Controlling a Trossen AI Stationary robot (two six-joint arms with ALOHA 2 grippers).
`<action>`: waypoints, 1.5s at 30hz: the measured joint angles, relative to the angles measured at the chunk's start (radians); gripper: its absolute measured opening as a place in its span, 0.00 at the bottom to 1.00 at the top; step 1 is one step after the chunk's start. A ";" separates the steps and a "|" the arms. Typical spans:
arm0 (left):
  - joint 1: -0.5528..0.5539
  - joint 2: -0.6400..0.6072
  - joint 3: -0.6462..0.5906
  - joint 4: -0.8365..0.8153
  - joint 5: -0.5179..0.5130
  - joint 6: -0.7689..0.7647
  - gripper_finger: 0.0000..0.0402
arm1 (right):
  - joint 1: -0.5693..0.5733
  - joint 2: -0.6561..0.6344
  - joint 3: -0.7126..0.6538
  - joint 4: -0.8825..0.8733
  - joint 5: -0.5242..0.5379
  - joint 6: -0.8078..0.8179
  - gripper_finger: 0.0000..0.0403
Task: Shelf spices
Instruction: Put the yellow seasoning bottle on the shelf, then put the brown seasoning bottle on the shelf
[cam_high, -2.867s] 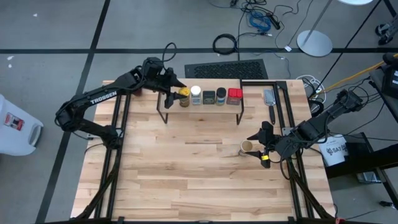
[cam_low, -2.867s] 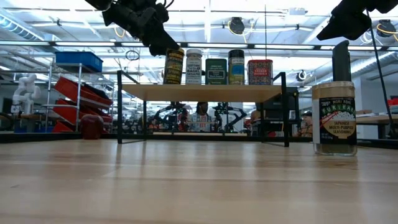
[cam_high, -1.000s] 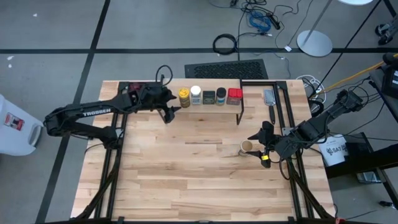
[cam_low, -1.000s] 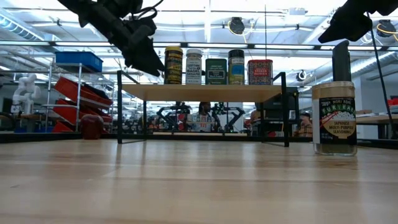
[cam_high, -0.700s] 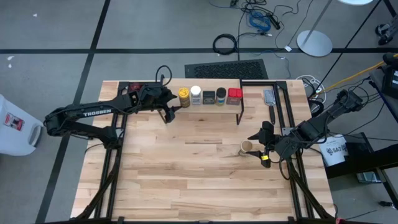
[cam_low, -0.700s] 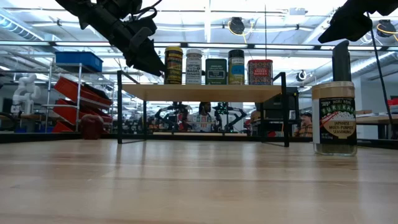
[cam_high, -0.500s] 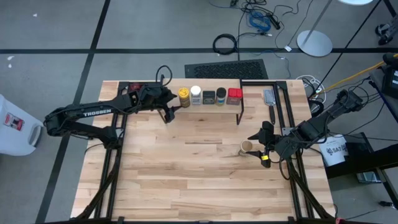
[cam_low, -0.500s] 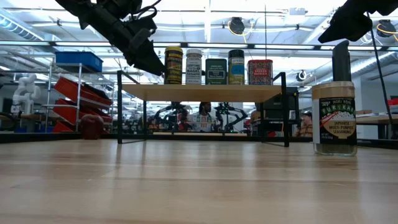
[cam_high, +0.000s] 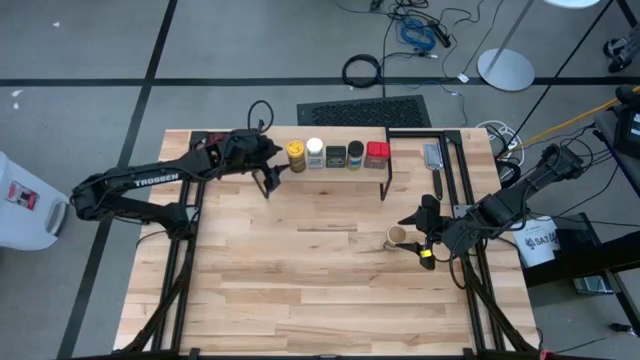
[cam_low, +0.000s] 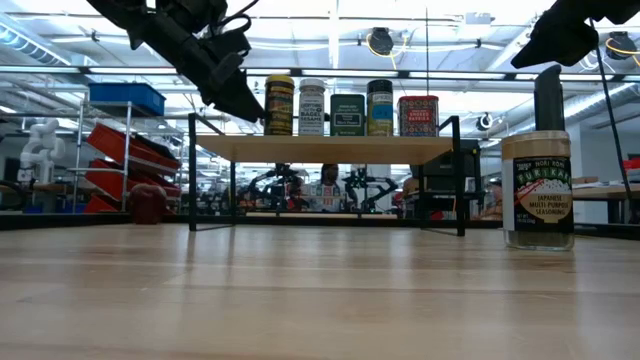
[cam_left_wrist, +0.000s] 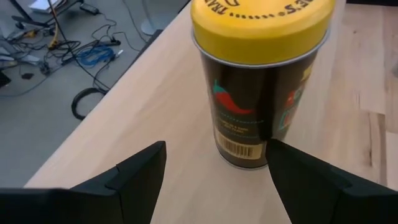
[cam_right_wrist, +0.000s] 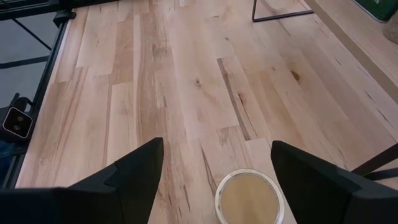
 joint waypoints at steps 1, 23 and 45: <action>0.003 0.000 0.000 0.000 0.000 0.002 0.71 | 0.000 0.000 0.000 0.000 0.000 0.000 0.71; -0.059 -0.155 0.084 -0.067 -0.021 -0.094 0.71 | 0.001 0.000 0.000 -0.026 -0.036 0.065 0.71; -0.670 -0.055 0.129 0.085 -0.313 -0.130 0.71 | -0.058 0.157 0.000 -0.158 -0.120 0.145 0.96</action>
